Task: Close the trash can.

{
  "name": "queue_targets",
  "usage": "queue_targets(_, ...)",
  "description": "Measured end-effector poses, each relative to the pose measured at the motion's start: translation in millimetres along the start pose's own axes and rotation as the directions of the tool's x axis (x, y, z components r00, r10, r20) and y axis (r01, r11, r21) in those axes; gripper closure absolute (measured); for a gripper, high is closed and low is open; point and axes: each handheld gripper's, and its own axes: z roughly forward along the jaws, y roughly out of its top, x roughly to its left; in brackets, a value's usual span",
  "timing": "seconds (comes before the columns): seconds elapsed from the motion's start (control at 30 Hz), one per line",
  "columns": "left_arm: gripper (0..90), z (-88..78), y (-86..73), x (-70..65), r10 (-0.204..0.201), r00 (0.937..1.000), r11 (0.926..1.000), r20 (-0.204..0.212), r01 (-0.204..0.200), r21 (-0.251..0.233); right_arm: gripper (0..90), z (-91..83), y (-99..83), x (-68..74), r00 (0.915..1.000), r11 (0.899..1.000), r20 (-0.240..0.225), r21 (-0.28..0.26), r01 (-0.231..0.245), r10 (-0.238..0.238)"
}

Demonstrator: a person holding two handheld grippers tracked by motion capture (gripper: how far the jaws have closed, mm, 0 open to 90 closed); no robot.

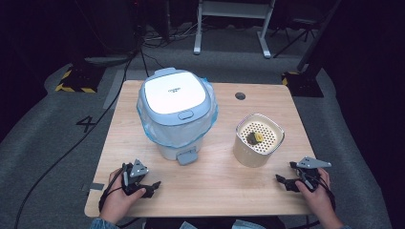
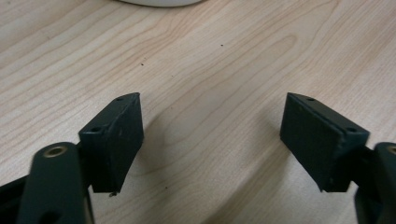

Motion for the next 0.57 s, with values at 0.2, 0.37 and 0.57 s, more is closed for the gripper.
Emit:
queue_targets(0.2, 15.1, 3.5, -2.9, 3.4, -0.014, 0.9999, 0.9993, -0.001, 0.014, -0.035, 12.8, 0.0, 0.0, 0.0, 1.0, 1.0, 0.0, 0.0, 0.0, 0.0)
queue_targets(0.37, 15.1, 4.0, -2.5, 6.7, -0.029, 0.9994, 0.9989, -0.02, 0.028, -0.038, 12.8, 0.0, 0.0, 0.0, 1.0, 1.0, 0.0, 0.0, 0.0, 0.0)
queue_targets(0.57, 14.9, 4.0, -2.3, 8.9, -0.058, 0.9975, 0.9977, -0.041, 0.057, -0.037, 12.8, 0.0, 0.0, 0.0, 1.0, 1.0, 0.0, 0.0, 0.0, 0.0)
